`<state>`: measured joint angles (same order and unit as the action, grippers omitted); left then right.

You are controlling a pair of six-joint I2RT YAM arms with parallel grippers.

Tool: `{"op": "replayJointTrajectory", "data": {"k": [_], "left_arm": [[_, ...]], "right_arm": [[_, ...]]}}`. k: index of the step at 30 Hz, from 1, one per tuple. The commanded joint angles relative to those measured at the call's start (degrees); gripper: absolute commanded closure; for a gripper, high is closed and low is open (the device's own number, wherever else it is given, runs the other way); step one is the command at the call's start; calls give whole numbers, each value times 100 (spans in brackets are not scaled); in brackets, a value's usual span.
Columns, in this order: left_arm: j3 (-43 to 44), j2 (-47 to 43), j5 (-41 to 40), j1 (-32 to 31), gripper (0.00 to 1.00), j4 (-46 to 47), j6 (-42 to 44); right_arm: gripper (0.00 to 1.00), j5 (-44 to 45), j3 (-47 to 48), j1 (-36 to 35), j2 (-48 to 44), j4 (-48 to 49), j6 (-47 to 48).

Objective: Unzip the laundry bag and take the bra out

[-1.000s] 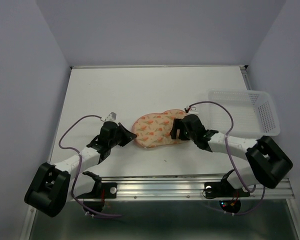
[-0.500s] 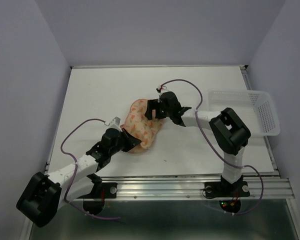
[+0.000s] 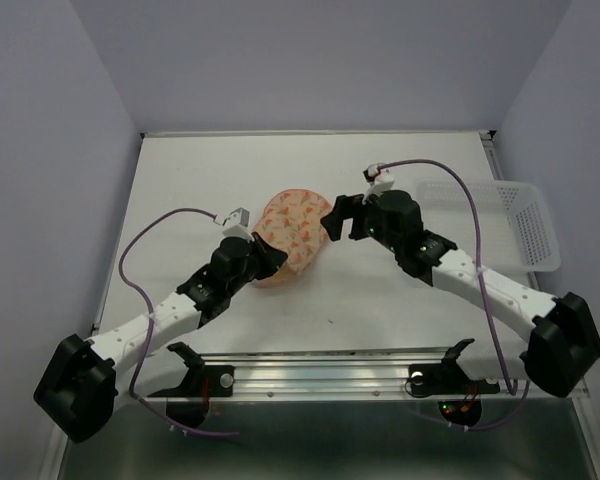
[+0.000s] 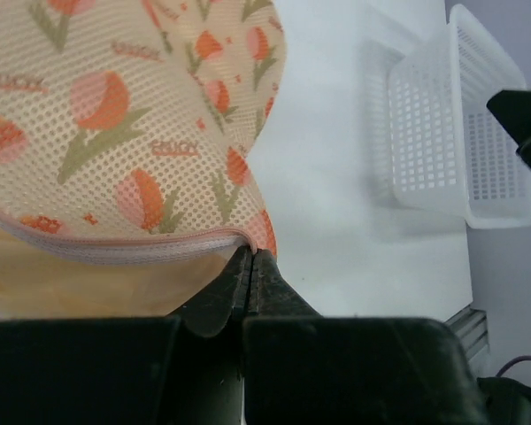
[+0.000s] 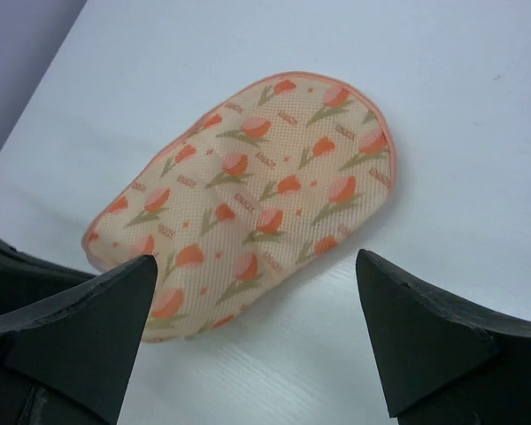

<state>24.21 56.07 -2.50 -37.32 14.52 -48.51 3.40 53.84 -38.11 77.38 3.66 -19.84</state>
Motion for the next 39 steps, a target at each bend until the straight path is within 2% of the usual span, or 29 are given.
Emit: {"op": "replayJointTrajectory", "data": {"k": [1,8,9,14,17,18,19,20,22,23,26,31,36,39], "left_arm": [[891,473,-514,-468,97,77,1017],[2271,1844,-1752,-2067,97,-422,1897],[2664,2281,-2023,-2356,97,-537,2089],[3932,3784,-2973,-3000,96,-1441,2566],[4469,4139,-3081,-3071,87,-1794,2627],[4557,4192,-3055,-3062,82,-1795,2610],[4575,4175,-3054,-3062,50,-1795,2514],[4593,4088,-3037,-3053,32,-1804,2444],[4576,3921,-3002,-3009,4,-1865,2224],[4549,3711,-2828,-2922,1,-1944,2032],[4348,3324,-2450,-2790,1,-1936,1784],[3673,2410,-1132,-2185,1,-1691,1144],[3152,1653,782,-1454,1,-952,1090],[3221,1284,647,-1182,1,-1240,1107]], "right_arm": [[0,802,-943,5,-1012,-111,-432],[0,2006,-1947,5,-2947,-656,-1215],[0,2181,-2157,5,-3105,-726,-1477],[0,2551,-2791,5,-4202,-1104,-2077],[0,2762,-2976,5,-4634,-1376,-2218],[0,2763,-3002,5,-4714,-1386,-2165],[0,2771,-2994,5,-4759,-1473,-2113],[0,2763,-2968,5,-4785,-1491,-2060],[0,2640,-2872,5,-4733,-1500,-1902],[0,2535,-2827,5,-4689,-1500,-1866],[0,2315,-2669,5,-4356,-1447,-1629],[0,1507,-2099,5,-3565,-1184,-945],[0,621,-1545,5,-2616,-841,-355],[2,5,-974,5,-2027,-849,110]]}}
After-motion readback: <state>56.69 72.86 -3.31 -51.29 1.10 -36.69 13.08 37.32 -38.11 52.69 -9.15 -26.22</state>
